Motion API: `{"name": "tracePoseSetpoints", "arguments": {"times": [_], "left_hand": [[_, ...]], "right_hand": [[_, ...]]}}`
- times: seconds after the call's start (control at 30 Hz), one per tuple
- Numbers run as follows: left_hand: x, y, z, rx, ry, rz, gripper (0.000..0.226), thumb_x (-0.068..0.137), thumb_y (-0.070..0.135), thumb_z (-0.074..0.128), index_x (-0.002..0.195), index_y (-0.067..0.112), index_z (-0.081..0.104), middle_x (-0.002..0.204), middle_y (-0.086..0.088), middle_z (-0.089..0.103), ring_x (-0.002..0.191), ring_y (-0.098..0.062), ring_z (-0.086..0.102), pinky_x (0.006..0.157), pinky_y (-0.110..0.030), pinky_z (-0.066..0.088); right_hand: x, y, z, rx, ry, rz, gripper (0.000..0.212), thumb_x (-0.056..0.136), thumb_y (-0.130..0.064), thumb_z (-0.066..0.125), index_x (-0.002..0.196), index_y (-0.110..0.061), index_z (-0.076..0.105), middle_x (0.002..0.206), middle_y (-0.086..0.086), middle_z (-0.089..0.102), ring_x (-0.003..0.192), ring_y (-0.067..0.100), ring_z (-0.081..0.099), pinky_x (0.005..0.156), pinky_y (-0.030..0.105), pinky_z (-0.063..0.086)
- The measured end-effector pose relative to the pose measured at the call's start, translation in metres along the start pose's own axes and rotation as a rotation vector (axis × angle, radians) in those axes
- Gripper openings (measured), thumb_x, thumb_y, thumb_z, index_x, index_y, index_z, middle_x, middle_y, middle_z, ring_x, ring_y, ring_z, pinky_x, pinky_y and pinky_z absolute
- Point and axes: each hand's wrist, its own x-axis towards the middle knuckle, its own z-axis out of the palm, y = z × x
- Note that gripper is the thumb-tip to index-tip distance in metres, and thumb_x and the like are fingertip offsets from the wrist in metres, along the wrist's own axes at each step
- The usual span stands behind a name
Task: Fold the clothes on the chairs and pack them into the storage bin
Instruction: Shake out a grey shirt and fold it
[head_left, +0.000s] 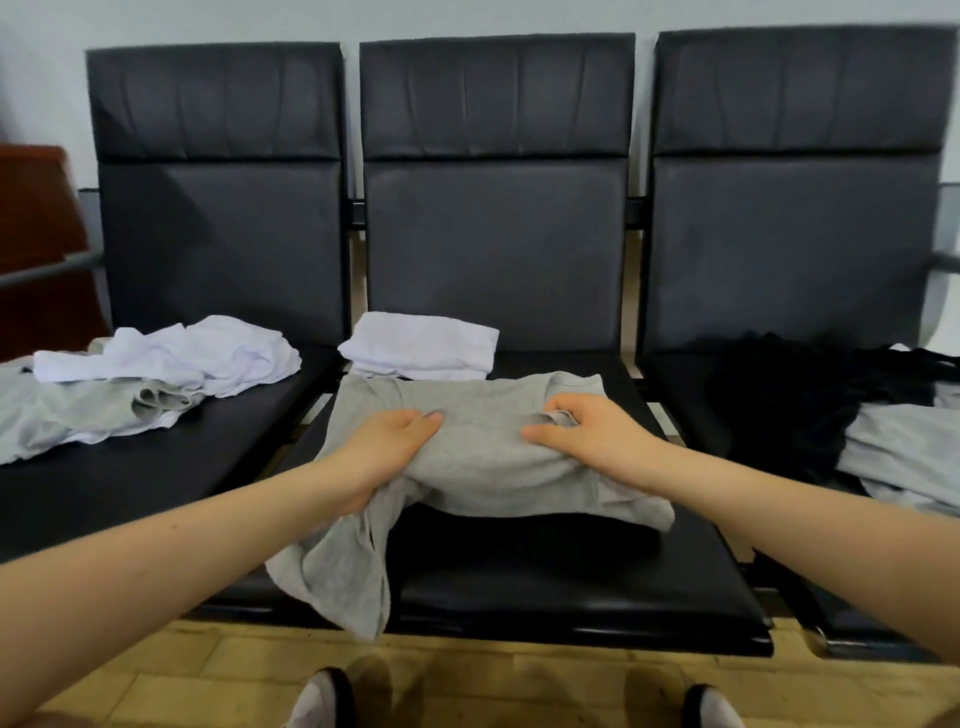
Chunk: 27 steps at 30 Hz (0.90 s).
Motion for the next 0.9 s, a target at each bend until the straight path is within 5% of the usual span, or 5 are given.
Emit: {"name": "tracePoseSetpoints", "arguments": {"times": [0.17, 0.37, 0.53, 0.7, 0.9], "left_hand": [[0.007, -0.001, -0.018, 0.411, 0.063, 0.18, 0.048, 0.089, 0.039, 0.062, 0.058, 0.017, 0.034, 0.055, 0.005, 0.034, 0.051, -0.004, 0.034, 0.051, -0.018, 0.028], [0.014, -0.023, -0.045, 0.68, 0.06, 0.209, 0.04, 0.091, 0.033, 0.059, 0.073, -0.002, 0.054, 0.062, -0.006, 0.049, 0.061, -0.019, 0.049, 0.061, -0.033, 0.039], [0.013, -0.033, -0.056, 0.788, -0.008, 0.064, 0.028, 0.092, 0.025, 0.057, 0.084, -0.001, 0.062, 0.07, -0.005, 0.058, 0.073, -0.021, 0.055, 0.07, -0.033, 0.044], [0.005, -0.034, -0.059, 0.534, -0.034, -0.261, 0.023, 0.095, 0.008, 0.044, 0.073, 0.008, 0.053, 0.066, -0.008, 0.057, 0.051, -0.014, 0.059, 0.048, -0.02, 0.047], [-0.003, -0.021, -0.054, -0.35, 0.07, -0.524, 0.018, 0.095, 0.003, 0.036, 0.084, 0.01, 0.049, 0.077, -0.005, 0.05, 0.066, -0.018, 0.05, 0.061, -0.027, 0.044]], "right_hand": [[0.018, 0.007, -0.007, 0.116, 0.095, -0.035, 0.047, 0.094, -0.03, 0.059, 0.052, -0.019, 0.04, 0.053, -0.013, 0.039, 0.053, 0.001, 0.038, 0.055, 0.02, 0.032], [0.033, 0.024, -0.017, 0.261, 0.216, 0.046, 0.044, 0.092, -0.032, 0.059, 0.074, 0.008, 0.055, 0.072, 0.007, 0.054, 0.068, 0.015, 0.051, 0.067, 0.03, 0.043], [0.04, 0.03, -0.018, 0.233, 0.311, 0.072, 0.035, 0.092, -0.031, 0.058, 0.068, -0.008, 0.049, 0.07, 0.008, 0.044, 0.067, 0.021, 0.041, 0.065, 0.033, 0.036], [0.041, 0.039, -0.022, 0.143, 0.371, 0.099, 0.031, 0.094, -0.029, 0.055, 0.07, -0.011, 0.049, 0.071, 0.011, 0.044, 0.068, 0.023, 0.042, 0.066, 0.034, 0.036], [0.038, 0.04, -0.019, 0.168, 0.333, 0.159, 0.03, 0.096, -0.032, 0.052, 0.075, -0.01, 0.05, 0.077, 0.011, 0.046, 0.073, 0.024, 0.044, 0.07, 0.035, 0.037]]}}
